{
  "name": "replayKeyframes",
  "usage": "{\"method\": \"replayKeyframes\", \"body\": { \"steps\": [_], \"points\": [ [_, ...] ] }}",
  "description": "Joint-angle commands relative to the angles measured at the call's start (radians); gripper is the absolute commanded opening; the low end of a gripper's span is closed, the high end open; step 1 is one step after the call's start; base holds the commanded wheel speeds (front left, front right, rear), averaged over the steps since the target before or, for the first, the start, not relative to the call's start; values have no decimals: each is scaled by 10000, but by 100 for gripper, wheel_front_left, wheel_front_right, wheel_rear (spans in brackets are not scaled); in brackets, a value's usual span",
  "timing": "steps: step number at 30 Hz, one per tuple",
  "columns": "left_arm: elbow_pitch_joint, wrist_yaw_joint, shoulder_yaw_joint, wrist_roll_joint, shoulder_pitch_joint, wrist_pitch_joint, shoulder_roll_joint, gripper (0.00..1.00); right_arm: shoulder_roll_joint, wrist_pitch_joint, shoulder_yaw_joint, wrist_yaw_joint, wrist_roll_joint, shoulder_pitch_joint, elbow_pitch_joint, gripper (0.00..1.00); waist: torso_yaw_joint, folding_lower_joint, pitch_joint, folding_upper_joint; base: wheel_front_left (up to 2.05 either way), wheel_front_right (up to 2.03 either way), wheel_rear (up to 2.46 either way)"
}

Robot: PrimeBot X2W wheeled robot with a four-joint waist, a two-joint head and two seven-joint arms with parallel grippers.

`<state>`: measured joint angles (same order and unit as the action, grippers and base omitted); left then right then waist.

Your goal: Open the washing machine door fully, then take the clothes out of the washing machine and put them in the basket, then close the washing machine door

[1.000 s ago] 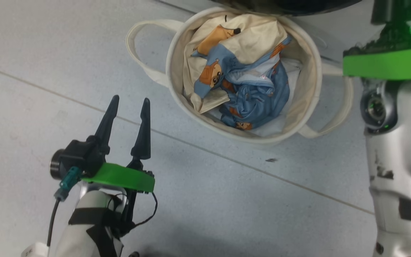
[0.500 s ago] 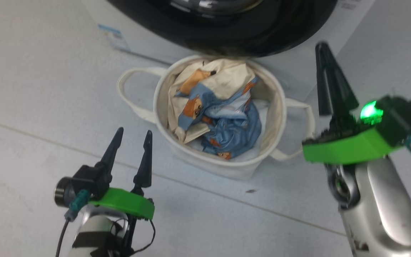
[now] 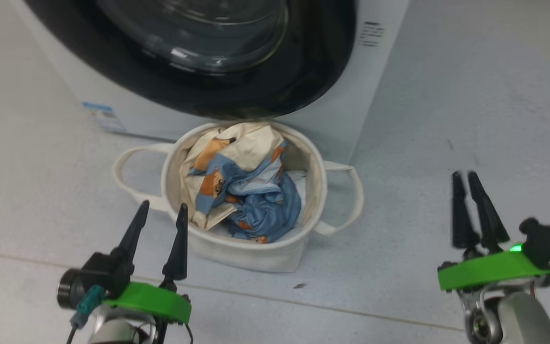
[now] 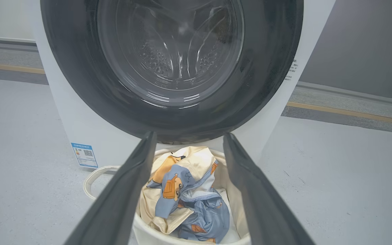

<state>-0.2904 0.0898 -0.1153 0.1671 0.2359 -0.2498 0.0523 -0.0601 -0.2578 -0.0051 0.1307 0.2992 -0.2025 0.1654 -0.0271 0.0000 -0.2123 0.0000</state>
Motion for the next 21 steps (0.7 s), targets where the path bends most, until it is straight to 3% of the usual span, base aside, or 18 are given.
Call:
{"method": "replayKeyframes", "body": {
  "steps": [1,7,13,21],
  "points": [
    [332,67,371,-98,-110,-120,223,100,98,-40,211,0,-96,-69,-183,100,362,0,244,0,0,0,0],
    [451,107,494,-187,-233,-120,271,100,99,-40,205,0,86,101,81,100,574,0,292,0,0,0,0],
    [894,-191,801,-505,-330,-120,246,100,99,-40,132,0,-133,263,455,100,676,0,329,0,0,0,0],
    [565,-182,864,-593,-453,-120,195,100,99,-40,-31,0,-229,319,-4,100,710,0,430,0,0,0,0]
  ]
}}
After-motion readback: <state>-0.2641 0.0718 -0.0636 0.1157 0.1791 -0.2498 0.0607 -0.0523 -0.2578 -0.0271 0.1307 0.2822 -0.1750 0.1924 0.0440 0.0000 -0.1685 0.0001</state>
